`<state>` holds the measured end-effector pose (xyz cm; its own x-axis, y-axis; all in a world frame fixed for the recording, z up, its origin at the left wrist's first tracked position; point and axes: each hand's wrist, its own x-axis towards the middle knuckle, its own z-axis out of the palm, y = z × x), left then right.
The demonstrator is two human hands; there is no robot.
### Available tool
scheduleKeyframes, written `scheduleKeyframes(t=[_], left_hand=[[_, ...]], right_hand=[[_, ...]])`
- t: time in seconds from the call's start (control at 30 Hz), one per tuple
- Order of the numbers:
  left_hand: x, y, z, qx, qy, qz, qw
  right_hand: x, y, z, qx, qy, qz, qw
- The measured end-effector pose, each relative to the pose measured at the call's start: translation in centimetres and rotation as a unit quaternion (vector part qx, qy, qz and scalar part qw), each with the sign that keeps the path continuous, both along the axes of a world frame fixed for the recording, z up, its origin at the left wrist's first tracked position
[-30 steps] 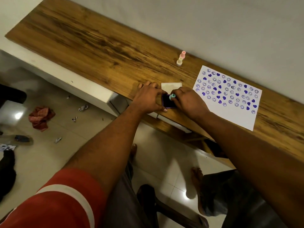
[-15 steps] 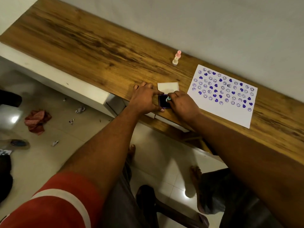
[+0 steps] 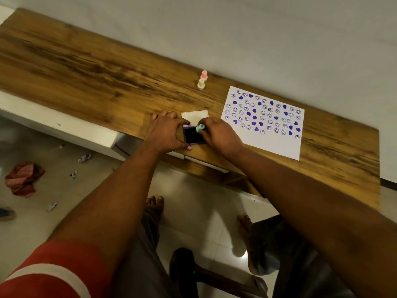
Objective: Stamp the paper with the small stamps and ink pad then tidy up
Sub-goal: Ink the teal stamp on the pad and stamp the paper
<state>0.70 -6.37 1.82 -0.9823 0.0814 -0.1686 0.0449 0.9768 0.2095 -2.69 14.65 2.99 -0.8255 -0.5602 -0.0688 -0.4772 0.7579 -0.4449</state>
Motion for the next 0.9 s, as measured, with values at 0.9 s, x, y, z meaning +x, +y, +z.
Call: scheduleKeyframes(t=[0.9], left_hand=[[-0.1, 22.8, -4.4, 0.017, 0.053, -0.145, 0.988]], right_hand=[[-2.1, 20.6, -1.9, 0.015, 0.040, -0.206, 0.978]])
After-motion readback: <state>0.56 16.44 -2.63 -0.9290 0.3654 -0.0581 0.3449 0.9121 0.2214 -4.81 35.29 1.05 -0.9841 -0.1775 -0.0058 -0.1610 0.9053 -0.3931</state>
